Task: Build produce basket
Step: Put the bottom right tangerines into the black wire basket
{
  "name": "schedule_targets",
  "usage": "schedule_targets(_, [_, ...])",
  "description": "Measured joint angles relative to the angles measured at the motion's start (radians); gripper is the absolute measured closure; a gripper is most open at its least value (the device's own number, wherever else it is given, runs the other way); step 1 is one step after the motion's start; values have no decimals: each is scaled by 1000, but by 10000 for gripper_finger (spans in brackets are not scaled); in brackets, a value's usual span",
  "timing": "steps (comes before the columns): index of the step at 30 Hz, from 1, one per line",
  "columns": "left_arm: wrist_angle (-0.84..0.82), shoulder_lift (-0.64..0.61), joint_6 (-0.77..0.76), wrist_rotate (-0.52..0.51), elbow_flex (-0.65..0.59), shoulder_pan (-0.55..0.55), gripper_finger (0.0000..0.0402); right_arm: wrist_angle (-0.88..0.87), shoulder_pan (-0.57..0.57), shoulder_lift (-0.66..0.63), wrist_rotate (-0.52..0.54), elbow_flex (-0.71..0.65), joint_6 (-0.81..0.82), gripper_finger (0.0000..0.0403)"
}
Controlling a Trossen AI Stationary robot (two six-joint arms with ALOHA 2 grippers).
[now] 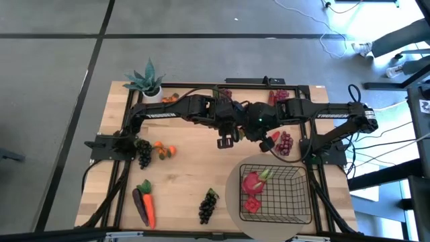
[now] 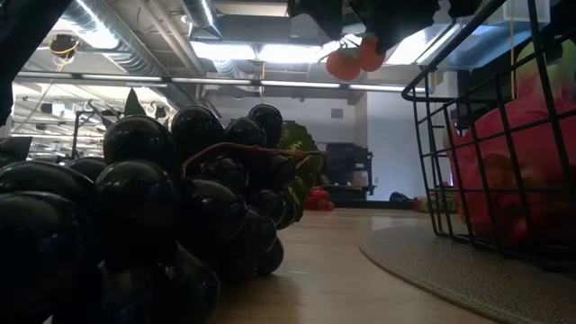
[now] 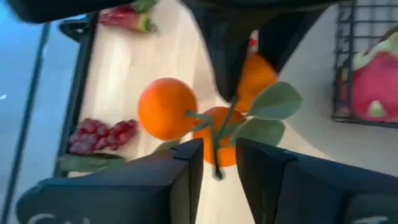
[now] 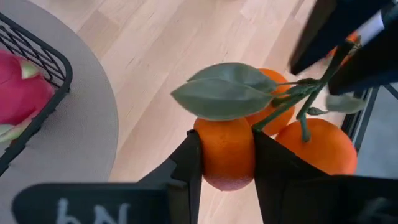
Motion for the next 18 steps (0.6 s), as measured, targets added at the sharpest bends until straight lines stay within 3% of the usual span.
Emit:
schedule_targets(6, [-1,-10,67,-49,-2,-9,305,-5,0,0,0,0,25,312])
schedule_targets(18, [0,-101,32,-56,3,-27,307,-101,0,-6,73,40,129,312])
